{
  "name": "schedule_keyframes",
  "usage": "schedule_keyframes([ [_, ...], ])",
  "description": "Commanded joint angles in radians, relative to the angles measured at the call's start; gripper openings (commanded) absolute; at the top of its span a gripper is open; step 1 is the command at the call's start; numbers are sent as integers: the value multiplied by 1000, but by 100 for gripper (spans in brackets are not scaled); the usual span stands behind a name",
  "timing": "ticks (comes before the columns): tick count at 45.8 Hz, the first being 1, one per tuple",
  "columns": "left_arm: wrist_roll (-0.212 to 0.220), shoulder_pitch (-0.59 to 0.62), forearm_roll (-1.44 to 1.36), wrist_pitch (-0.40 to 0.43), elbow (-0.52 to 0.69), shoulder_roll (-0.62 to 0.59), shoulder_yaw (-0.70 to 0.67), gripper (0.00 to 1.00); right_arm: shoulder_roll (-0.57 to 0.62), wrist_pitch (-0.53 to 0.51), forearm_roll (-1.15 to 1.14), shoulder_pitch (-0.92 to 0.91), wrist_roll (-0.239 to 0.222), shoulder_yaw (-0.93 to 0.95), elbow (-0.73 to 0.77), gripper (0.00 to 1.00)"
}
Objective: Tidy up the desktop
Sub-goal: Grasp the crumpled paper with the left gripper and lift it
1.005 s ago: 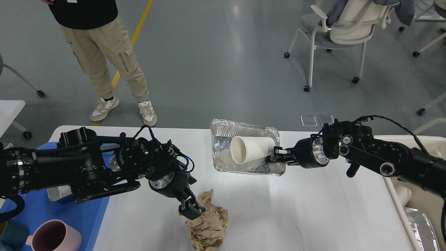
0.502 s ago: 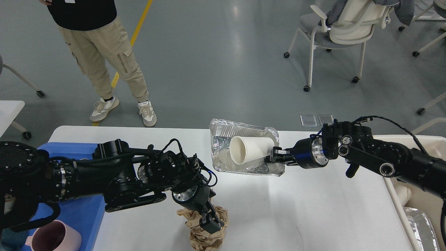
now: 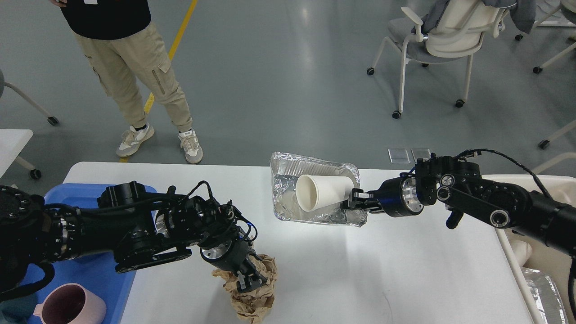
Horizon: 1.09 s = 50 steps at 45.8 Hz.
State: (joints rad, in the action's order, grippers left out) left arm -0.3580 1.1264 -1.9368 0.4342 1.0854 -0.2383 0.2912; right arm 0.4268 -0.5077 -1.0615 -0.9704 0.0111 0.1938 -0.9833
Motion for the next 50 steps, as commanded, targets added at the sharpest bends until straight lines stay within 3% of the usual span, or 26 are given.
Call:
schedule_keyframes([
  [1, -13, 0, -2, -3, -4, -19, 9, 0, 1, 0, 0, 1, 0, -1, 0, 0],
  [11, -30, -8, -5, -23, -4, -91, 2, 0, 1, 0, 0, 9, 0, -5, 2, 0],
  [21, -55, -22, 9, -137, 22, -278, -12, 0, 1, 0, 0, 13, 0, -8, 3, 0],
  [32, -65, -143, 189, -258, 41, -539, -70, 0, 1, 9, 0, 21, -2, -11, 3, 0],
  [44, -70, -257, 518, -333, 42, -670, -197, 0, -16, 12, 0, 21, -3, -14, 2, 0],
  [50, -101, -326, 613, -387, 73, -707, -277, 0, -22, 12, 0, 19, -3, -17, 3, 0],
])
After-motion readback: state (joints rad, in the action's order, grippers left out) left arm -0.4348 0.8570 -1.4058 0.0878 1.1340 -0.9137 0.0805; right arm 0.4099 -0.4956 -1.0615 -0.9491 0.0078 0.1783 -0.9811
